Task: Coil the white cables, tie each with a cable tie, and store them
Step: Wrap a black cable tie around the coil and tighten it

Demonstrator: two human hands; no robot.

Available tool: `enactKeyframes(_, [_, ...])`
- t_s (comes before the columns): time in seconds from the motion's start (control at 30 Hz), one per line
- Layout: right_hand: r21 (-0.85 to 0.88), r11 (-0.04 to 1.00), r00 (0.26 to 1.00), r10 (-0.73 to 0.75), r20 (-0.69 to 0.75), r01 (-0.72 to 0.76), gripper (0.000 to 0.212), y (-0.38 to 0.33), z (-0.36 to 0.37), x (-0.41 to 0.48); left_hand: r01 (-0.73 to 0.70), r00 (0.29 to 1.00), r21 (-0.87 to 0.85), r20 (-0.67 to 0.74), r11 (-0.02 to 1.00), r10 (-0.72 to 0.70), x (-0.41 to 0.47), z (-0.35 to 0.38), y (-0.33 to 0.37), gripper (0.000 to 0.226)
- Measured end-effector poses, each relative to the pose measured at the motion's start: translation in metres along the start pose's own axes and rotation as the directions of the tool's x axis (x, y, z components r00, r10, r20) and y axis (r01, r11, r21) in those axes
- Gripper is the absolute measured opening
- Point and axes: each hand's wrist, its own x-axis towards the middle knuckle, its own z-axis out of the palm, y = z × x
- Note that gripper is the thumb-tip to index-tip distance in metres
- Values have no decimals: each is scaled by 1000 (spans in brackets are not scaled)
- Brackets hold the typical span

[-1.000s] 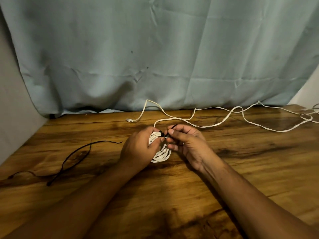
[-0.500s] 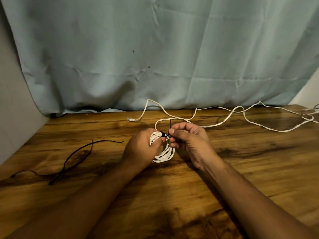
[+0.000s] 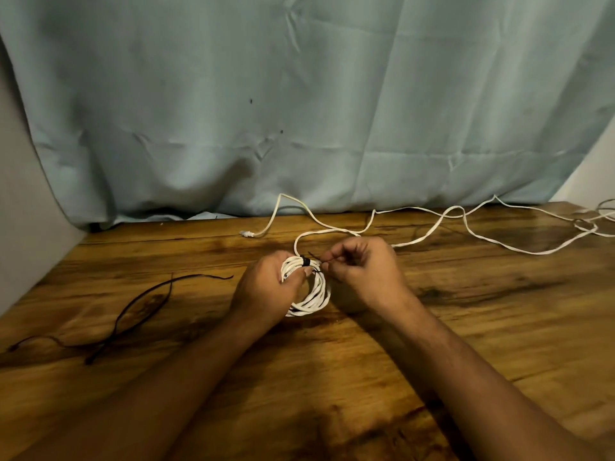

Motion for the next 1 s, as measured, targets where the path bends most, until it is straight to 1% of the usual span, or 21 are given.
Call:
enactKeyframes(0.07, [-135,990,1000,-28,1,28,20,-3,-3,-1,-1,1000,-7,4,1000,1,0,0,0,14])
enactKeyframes(0.23, [-275,956,995,-103,13,103,18,-7,-1,-5,4,1000,4,8,1000,-4,0,0,1,13])
enactKeyframes(0.37, [-309,943,992,-122,9,119,17,-7,0,-6,15,1000,-10,7,1000,-15,0,1,2,12])
enactKeyframes(0.5, [-367,920,989,-150,-4,139,9,-7,1,-7,19,1000,-37,22,999,-18,0,1,1,14])
enactKeyframes(0.63, [-362,923,989,-147,-24,129,4,-6,4,-7,20,1000,-28,18,999,-20,0,1,1,12])
enactKeyframes(0.83, [-364,923,989,-144,-30,123,4,-7,6,-7,18,1000,-26,20,1000,-17,-2,1,3,11])
enactKeyframes(1.0, [-379,902,977,-213,23,205,4,-11,1,-8,-9,999,-31,31,999,10,-3,0,5,10])
